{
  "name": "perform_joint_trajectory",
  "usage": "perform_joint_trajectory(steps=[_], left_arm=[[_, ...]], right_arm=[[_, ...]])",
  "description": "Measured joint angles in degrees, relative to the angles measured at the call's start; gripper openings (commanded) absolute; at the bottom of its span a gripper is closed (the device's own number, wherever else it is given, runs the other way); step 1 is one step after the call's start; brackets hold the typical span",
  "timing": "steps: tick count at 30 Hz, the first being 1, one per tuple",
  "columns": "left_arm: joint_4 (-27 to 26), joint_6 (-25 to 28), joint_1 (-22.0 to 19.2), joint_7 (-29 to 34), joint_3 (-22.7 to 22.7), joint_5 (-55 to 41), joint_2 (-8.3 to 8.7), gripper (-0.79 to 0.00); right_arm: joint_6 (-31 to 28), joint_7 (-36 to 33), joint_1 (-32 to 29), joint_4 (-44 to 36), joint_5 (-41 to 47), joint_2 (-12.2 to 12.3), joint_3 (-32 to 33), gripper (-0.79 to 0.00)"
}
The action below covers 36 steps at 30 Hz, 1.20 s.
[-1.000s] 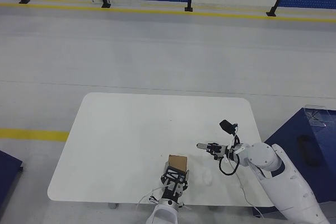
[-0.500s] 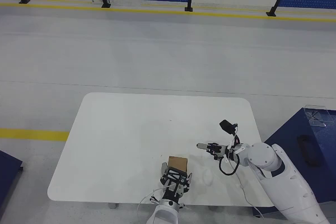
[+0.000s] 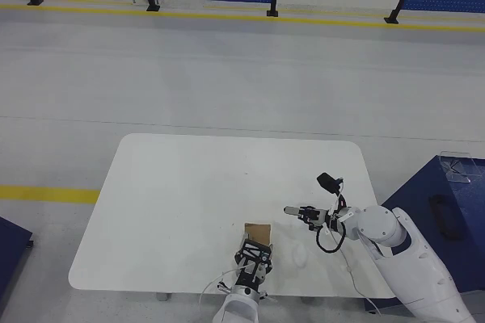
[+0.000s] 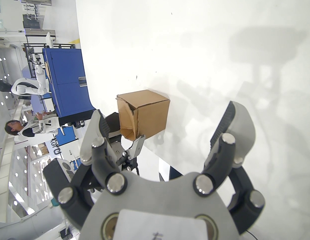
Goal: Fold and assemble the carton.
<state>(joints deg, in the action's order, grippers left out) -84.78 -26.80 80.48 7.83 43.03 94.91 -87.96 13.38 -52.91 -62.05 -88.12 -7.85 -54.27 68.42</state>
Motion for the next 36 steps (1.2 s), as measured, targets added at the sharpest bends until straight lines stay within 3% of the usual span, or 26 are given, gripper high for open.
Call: perform_joint_trajectory(steps=[3,4,6,13,18,22,26,27,29,30,36], left_arm=[[-0.86,-0.69,0.17,-0.40,0.58,-0.15,-0.15,-0.625],[-1.69,-0.71,0.25,-0.39,1.01,-1.17,-0.24,-0.717],[-3.71,-0.10,0.48,-0.19,1.97,-4.32,-0.40,-0.785],[-13.77,8.86,1.68,4.18,9.89,-29.96,-0.75,-0.785],[-14.10,14.79,0.64,11.57,16.40,-48.56,-0.66,-0.785],[-10.31,17.24,-1.54,15.76,21.62,-63.92,-0.78,-0.591],[-6.04,18.38,-3.03,16.41,24.05,-70.71,-0.66,-0.413],[-5.06,18.08,-3.37,16.46,24.08,-70.80,-0.64,-0.225],[-3.01,17.31,-4.06,16.79,23.90,-71.18,-0.62,-0.043],[-2.27,17.33,-4.25,16.90,23.83,-71.40,-0.61,0.000],[-0.38,18.97,-3.07,15.72,25.21,-72.26,-0.09,0.000]], right_arm=[[0.00,0.00,0.00,0.00,0.00,0.00,0.00,0.000],[0.00,0.00,0.00,0.00,0.00,0.00,0.00,0.000],[0.00,0.00,0.00,0.00,0.00,0.00,0.00,0.000],[0.00,0.00,0.00,0.00,0.00,0.00,0.00,0.000],[0.00,0.00,0.00,0.00,0.00,0.00,0.00,0.000],[0.00,0.00,0.00,0.00,0.00,0.00,0.00,0.000],[0.00,0.00,0.00,0.00,0.00,0.00,0.00,0.000],[0.00,0.00,0.00,0.00,0.00,0.00,0.00,0.000],[0.00,0.00,0.00,0.00,0.00,0.00,0.00,0.000],[0.00,0.00,0.00,0.00,0.00,0.00,0.00,0.000],[0.00,0.00,0.00,0.00,0.00,0.00,0.00,0.000]])
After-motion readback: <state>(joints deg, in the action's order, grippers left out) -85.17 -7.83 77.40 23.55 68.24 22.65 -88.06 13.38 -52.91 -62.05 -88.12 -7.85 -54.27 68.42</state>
